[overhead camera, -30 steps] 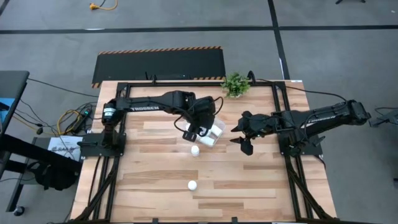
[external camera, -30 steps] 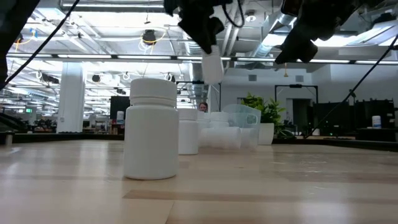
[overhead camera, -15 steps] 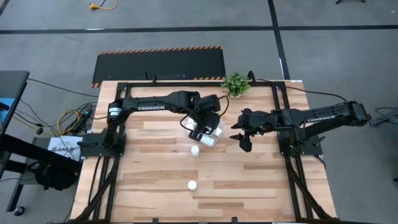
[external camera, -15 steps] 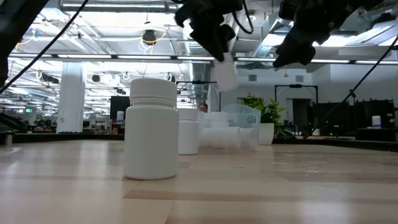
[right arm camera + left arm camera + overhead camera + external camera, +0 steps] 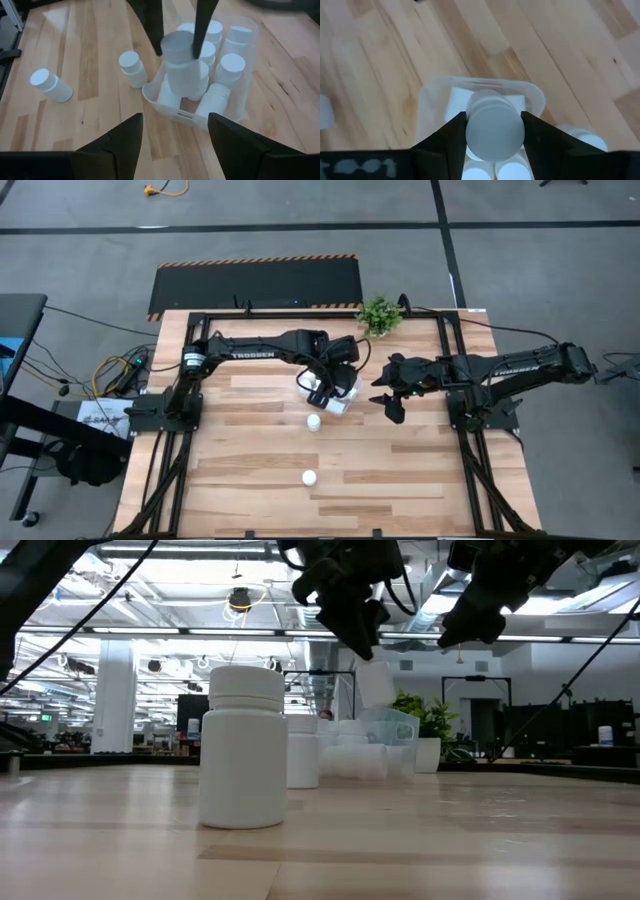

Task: Pick and place pill bottles into a basket
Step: Put the middle white pill bottle into the bin

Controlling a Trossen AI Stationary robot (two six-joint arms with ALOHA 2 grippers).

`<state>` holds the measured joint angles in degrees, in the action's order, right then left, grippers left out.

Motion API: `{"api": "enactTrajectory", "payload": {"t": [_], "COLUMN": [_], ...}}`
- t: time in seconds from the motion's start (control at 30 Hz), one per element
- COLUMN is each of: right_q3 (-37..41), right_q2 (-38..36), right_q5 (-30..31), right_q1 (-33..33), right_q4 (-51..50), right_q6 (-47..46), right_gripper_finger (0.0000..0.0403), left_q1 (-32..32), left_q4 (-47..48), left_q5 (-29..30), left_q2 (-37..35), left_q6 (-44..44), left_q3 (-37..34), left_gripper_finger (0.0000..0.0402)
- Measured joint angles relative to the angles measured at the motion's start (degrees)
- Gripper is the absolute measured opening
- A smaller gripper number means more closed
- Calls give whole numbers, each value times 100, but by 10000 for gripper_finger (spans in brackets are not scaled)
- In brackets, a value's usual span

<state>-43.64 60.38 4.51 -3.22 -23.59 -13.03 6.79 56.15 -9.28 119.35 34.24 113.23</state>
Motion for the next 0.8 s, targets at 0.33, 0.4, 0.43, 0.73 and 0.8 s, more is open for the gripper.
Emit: {"api": "enactTrajectory", "payload": {"t": [0.33,0.4,0.43,0.73,0.8], "right_q3": [0,0,0,0,0], "right_q2": [-2,-2,-2,-2,-1], "right_q5": [4,4,4,4,4], "right_q1": [2,2,2,2,2], "right_q4": [-35,-33,-34,-57,-81], "right_q6": [14,16,16,16,15], "right_gripper_finger": [218,218,218,218,218], "left_q1": [7,7,7,39,42], "left_q4": [-86,-195,-179,-57,29], "left_q5": [-96,-98,-118,-206,-215], "left_q2": [2,0,0,262,345], "left_q6": [9,5,1,-59,-57], "left_q3": [-21,-94,-103,-105,-105], "left_gripper_finger": [151,151,151,151,152]}}
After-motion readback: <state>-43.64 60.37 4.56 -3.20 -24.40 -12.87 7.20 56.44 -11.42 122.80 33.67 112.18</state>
